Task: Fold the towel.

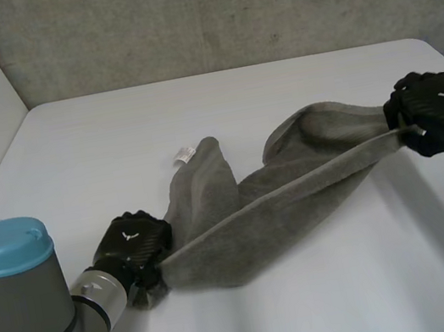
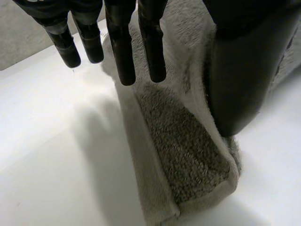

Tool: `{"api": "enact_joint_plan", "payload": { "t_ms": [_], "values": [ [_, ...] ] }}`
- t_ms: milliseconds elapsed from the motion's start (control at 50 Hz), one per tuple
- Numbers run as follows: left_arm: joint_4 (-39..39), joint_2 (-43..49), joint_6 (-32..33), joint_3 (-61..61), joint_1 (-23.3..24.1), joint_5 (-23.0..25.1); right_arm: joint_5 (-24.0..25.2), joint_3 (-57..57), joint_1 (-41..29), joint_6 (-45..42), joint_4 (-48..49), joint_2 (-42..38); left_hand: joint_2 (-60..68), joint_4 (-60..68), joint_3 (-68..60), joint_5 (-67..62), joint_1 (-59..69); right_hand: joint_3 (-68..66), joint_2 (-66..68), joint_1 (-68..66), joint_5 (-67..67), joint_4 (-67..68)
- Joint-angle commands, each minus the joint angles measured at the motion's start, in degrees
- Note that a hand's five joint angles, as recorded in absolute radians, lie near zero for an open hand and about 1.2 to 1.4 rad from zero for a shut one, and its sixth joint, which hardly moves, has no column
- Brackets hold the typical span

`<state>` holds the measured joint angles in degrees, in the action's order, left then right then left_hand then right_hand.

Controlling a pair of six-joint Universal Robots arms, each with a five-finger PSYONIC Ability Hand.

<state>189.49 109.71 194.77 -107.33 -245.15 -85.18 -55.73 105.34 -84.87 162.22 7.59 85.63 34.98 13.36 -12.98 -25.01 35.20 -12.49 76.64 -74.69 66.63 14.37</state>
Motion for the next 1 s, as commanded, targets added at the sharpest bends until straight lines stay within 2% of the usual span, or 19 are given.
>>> {"api": "enact_joint_plan", "payload": {
  "t_ms": [20,40,60,100,140,240,280,320,400,460,480,500,520,660,760,800,880,920,1000],
  "values": [
    [-0.26,0.24,-0.09,-0.16,0.20,-1.04,1.06,-0.13,0.75,0.73,-2.85,4.63,15.43,-3.36,2.98,-15.41,15.22,2.49,3.36,-5.31,3.37,-4.37],
    [-0.26,0.15,-0.09,-0.34,0.20,-0.87,1.76,-0.04,0.84,0.81,-3.72,5.68,23.43,-3.36,2.98,-23.40,23.21,2.49,3.36,-5.31,3.37,-4.37],
    [-0.26,0.15,-0.09,-0.34,0.20,-0.87,1.77,-0.04,0.84,0.81,-3.72,5.69,23.51,-3.36,2.98,-23.48,23.29,2.49,3.36,-5.31,3.37,-4.37],
    [-0.70,0.24,-0.18,-0.25,0.81,-0.60,3.25,0.22,1.10,0.81,-5.21,6.74,40.26,-3.36,2.98,-40.23,40.04,2.49,3.36,-5.31,3.37,-4.37],
    [-0.70,0.24,-0.18,-0.34,1.33,-0.60,3.87,0.57,1.19,0.81,-5.74,6.92,44.97,-3.36,2.98,-44.94,44.75,2.49,3.36,-5.31,3.37,-4.37],
    [-0.79,0.15,-2.02,-0.51,2.48,0.18,4.32,1.80,2.07,0.55,-6.10,7.09,42.87,-3.36,2.98,-42.85,42.66,2.49,3.36,-5.31,3.37,-4.37],
    [-0.79,0.15,-2.99,-0.69,2.57,1.16,4.32,1.89,2.25,0.20,-6.19,7.01,36.46,-3.36,2.98,-36.44,36.25,2.49,3.36,-5.31,3.37,-4.37],
    [-0.79,0.06,-4.83,-0.78,2.83,2.64,4.40,1.98,2.34,0.11,-6.10,6.83,19.06,-3.36,2.98,-19.04,18.85,2.49,3.36,-5.31,3.37,-4.37],
    [-0.79,-0.11,-5.36,-0.78,3.36,2.83,4.58,1.89,2.51,0.11,-6.10,6.57,9.56,-3.36,2.98,-9.53,9.34,2.49,3.36,-5.31,3.37,-4.37],
    [-0.87,0.06,-5.37,-0.69,3.45,2.74,4.58,1.98,3.12,0.11,-6.10,6.48,13.38,-3.36,2.98,-13.35,13.16,2.49,3.36,-5.31,3.37,-4.37],
    [-1.05,0.06,-5.37,-0.60,3.19,2.82,4.58,1.98,3.30,0.11,-6.10,6.48,27.24,-3.36,2.98,-27.21,27.02,2.49,3.36,-5.31,3.37,-4.37],
    [-1.05,0.06,-5.37,-0.60,3.18,2.83,4.58,1.98,3.30,0.11,-6.10,6.48,27.38,-3.36,2.98,-27.35,27.16,2.49,3.36,-5.31,3.37,-4.37],
    [-1.31,0.06,-5.45,-0.69,2.84,2.74,4.49,1.89,3.30,0.11,-6.18,6.48,44.84,-3.36,2.98,-44.82,44.63,2.49,3.36,-5.31,3.37,-4.37],
    [-4.21,-0.55,-4.75,-1.39,-0.16,3.00,5.02,0.92,3.30,-0.86,-8.82,7.01,45.02,-3.36,2.98,-44.99,44.80,2.49,3.36,-5.31,3.37,-4.37],
    [-9.66,-6.53,-4.57,-1.39,-3.67,3.70,7.57,-2.06,4.18,-7.62,-18.49,7.71,45.02,-3.36,2.98,-44.99,44.80,2.49,3.36,-5.31,3.37,-4.37],
    [-12.11,-10.82,-4.57,-0.61,-6.03,5.36,8.27,-4.86,5.41,-14.09,-26.62,8.24,45.02,-3.36,2.98,-44.99,44.80,2.49,3.36,-5.31,3.37,-4.37],
    [-13.96,-14.51,-4.40,1.49,-8.41,8.17,8.71,-7.87,5.24,-20.46,-33.34,7.97,45.02,-3.36,2.98,-44.99,44.80,2.49,3.36,-5.31,3.37,-4.37],
    [-15.02,-15.93,-4.49,3.26,-9.56,9.59,8.36,-10.49,4.97,-25.18,-36.50,5.88,45.02,-3.36,2.98,-44.99,44.80,2.49,3.36,-5.31,3.37,-4.37],
    [-15.73,-13.84,-4.40,7.12,-10.53,11.52,7.04,-13.58,4.27,-26.34,-36.68,-0.38,45.02,-3.36,2.98,-44.99,44.80,2.49,3.36,-5.31,3.37,-4.37]
  ]
}}
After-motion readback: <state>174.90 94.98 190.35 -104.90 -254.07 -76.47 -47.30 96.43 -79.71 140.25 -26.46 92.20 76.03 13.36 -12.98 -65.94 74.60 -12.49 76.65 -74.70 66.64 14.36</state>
